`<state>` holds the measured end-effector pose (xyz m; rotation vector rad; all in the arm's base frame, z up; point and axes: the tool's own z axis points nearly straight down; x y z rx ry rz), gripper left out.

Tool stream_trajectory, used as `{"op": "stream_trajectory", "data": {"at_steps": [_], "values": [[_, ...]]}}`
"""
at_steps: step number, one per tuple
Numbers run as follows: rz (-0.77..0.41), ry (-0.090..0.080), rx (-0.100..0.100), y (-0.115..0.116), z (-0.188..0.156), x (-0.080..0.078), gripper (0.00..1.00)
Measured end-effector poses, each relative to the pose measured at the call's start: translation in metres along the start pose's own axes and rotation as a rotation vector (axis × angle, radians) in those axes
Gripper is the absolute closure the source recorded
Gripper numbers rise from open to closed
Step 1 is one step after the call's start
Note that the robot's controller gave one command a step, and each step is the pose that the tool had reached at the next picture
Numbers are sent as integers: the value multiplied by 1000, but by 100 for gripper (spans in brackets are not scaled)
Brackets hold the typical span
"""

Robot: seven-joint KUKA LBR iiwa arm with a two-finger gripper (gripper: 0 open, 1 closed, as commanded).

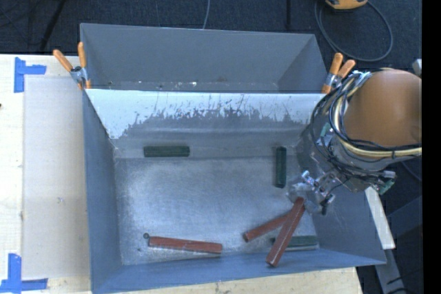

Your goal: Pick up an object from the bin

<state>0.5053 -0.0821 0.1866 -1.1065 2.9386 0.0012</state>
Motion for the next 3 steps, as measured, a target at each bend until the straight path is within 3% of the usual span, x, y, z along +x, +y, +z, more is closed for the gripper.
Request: {"op": "stream_trajectory", "data": {"at_steps": [2, 3], "values": [[0, 0, 0, 0, 0, 0, 100], [15, 0, -1, -7, -50, -3, 100]]}}
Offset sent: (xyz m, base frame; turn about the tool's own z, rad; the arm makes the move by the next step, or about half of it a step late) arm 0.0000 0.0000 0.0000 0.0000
